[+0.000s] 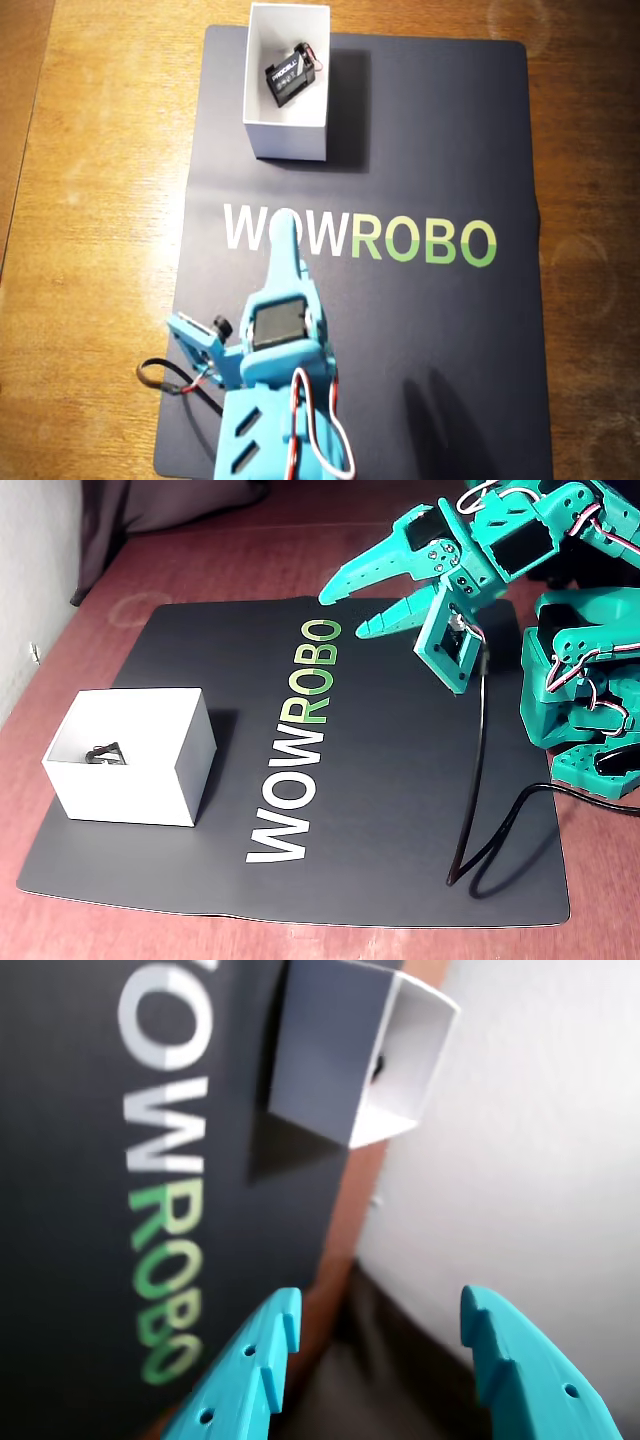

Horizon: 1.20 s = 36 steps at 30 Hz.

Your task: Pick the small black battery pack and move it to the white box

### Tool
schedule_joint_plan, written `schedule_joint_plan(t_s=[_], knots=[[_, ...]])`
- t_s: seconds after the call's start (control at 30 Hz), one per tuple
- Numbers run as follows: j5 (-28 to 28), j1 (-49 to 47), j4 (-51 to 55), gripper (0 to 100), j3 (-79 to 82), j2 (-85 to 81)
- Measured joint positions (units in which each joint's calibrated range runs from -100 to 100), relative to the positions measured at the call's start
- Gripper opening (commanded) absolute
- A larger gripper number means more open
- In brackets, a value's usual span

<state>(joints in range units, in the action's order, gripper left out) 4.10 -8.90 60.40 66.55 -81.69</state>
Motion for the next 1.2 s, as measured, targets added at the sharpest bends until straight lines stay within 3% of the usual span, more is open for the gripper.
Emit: schedule_joint_plan(t_s=[0.13, 0.57, 1.2], knots=[[-3.21, 0.00, 1.57, 18, 5.55, -4.41], [-3.52, 0.12, 15.79, 18, 16.55, -16.95], [-3.63, 0.00, 14.13, 18, 24.55, -17.63]])
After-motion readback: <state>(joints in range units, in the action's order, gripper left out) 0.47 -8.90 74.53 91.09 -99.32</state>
